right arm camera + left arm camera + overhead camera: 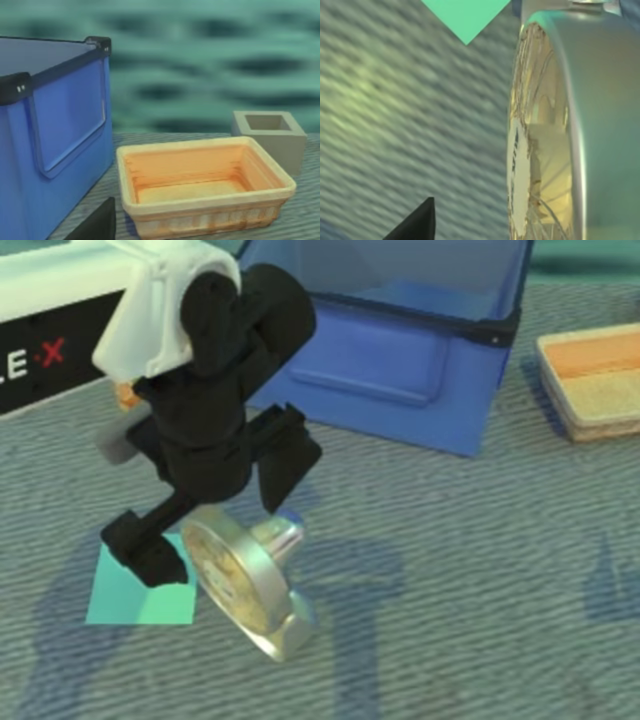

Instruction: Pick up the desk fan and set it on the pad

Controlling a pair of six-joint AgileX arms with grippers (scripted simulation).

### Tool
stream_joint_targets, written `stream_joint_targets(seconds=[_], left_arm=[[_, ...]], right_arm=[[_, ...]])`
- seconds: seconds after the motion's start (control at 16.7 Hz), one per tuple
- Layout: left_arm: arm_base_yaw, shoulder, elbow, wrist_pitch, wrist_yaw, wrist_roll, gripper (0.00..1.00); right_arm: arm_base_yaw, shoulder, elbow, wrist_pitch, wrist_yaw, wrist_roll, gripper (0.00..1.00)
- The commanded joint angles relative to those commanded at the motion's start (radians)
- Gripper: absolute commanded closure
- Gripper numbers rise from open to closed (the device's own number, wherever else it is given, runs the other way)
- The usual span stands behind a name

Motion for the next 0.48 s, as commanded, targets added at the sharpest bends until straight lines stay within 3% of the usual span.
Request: stream_joint_targets(seconds=[0.24, 0.48], left_arm=[[0.0, 0.001, -0.012, 0.012, 0.0, 0.0, 0.0], [0.0, 0.001, -0.012, 0.012, 0.0, 0.0, 0.3]], right_arm=[[0.0, 0.0, 0.0, 0.0, 0.0, 0.0, 0.0], [0.0, 0.0, 0.0, 0.0, 0.0, 0.0, 0.0]])
